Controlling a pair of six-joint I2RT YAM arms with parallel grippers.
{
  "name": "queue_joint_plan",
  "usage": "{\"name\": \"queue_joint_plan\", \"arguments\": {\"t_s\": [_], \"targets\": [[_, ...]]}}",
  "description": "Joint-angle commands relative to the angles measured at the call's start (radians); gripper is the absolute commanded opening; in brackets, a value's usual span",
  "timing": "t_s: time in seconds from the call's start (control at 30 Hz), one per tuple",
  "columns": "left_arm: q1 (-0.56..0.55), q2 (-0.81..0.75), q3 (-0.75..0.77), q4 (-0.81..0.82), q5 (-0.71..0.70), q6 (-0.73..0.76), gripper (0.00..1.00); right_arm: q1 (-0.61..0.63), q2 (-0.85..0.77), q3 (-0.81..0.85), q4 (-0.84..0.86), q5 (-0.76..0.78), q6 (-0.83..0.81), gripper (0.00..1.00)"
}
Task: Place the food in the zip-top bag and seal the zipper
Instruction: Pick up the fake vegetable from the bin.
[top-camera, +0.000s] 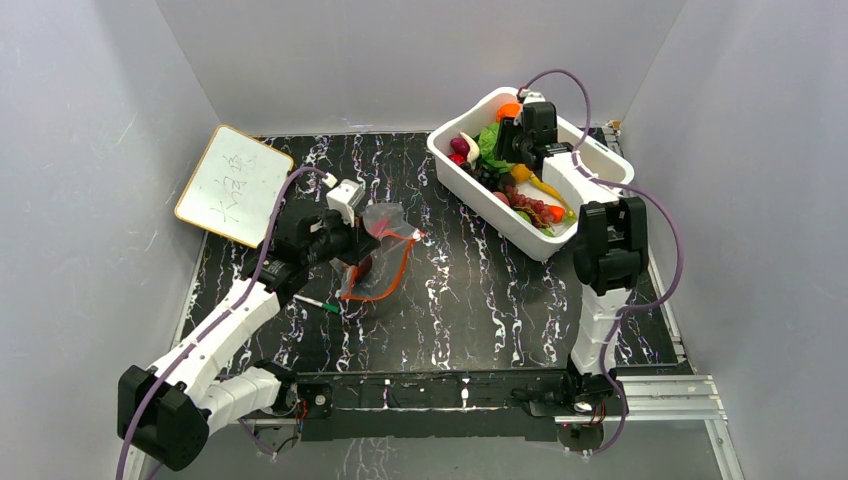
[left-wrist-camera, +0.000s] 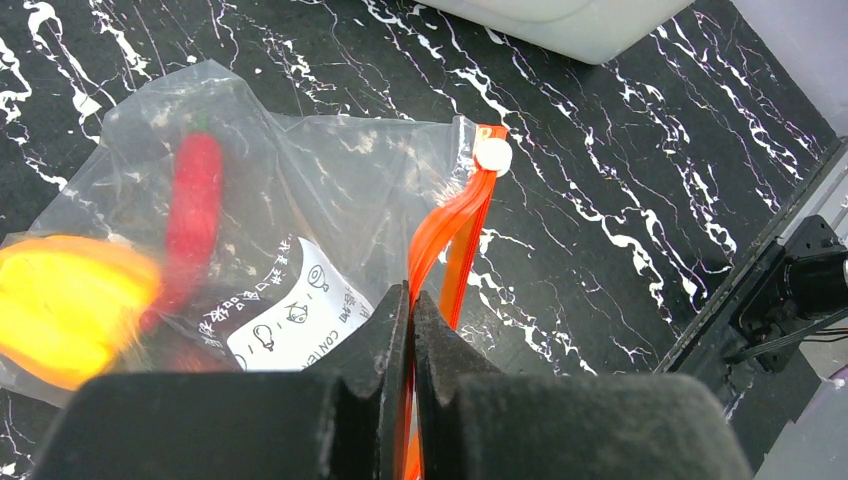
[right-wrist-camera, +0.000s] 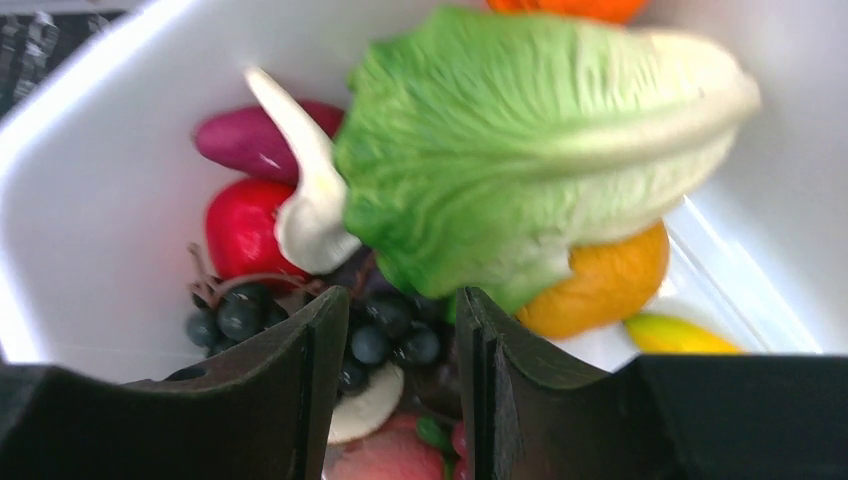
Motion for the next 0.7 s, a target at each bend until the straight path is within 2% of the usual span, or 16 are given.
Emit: {"name": "queue_joint_plan", "arguments": {"t_s": [0.0,0.27,0.5,0.67], "targets": [[-0.006,-0.029,0.003,0.02,0.025,0.014,0.0,0.007,0.035,0.097,0.165,-0.115,-0.051,0.41],[-0.009,-0.034,0.004,0.02,0.023,0.019,0.0,0.04,0.185,0.257,0.156,-0.147,-0.066,0.37],[-0.011,-0.04,0.002,0.024,0.027,0.017,0.0,0.063,0.237,0.294,0.183,-0.155,-0.094,0.37],[-0.013,-0.047,-0.001,0.024,0.028,0.016,0.0,0.077,0.276,0.302,0.195,-0.142,-0.204,0.38]]}}
